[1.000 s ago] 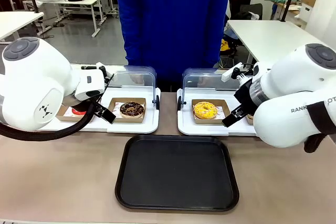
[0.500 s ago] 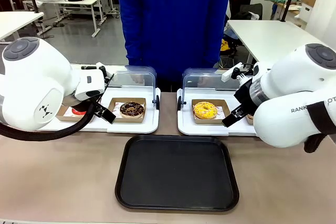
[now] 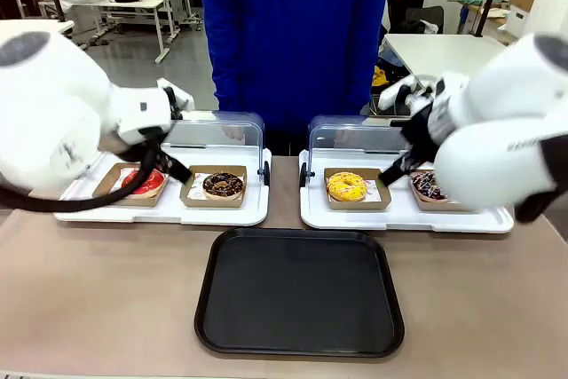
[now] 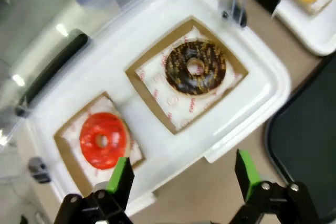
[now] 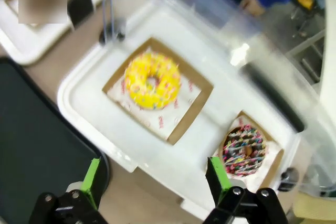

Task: Move the first donut from the left to the tray.
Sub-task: Pick up the Paper togo box containing the Donut indicated by the person and place it on the Handle tray.

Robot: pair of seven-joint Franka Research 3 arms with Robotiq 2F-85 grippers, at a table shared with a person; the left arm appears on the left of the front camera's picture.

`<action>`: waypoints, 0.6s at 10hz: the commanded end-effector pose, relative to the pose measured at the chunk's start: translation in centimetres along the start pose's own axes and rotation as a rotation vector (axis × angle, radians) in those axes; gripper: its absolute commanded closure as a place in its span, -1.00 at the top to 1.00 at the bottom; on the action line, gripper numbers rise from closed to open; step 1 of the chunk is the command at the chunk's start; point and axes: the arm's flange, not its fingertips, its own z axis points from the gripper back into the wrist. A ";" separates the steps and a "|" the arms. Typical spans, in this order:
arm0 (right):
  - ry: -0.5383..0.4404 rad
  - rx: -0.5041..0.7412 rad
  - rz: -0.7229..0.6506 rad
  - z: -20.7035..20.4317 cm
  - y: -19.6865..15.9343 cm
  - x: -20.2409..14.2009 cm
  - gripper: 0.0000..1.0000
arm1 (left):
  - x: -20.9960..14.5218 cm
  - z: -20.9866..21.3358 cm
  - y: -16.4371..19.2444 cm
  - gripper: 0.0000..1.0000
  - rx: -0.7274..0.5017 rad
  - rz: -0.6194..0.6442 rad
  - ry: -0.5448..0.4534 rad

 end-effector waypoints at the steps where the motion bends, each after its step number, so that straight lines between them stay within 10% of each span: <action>1: -0.069 0.119 0.000 6.2 -5.5 1.0 1.00 | 1.0 4.9 4.7 1.00 -0.093 -0.047 -0.030; 6: -0.302 0.327 0.037 14.5 -19.4 -5.4 1.00 | -3.3 10.8 15.2 1.00 -0.368 -0.257 -0.191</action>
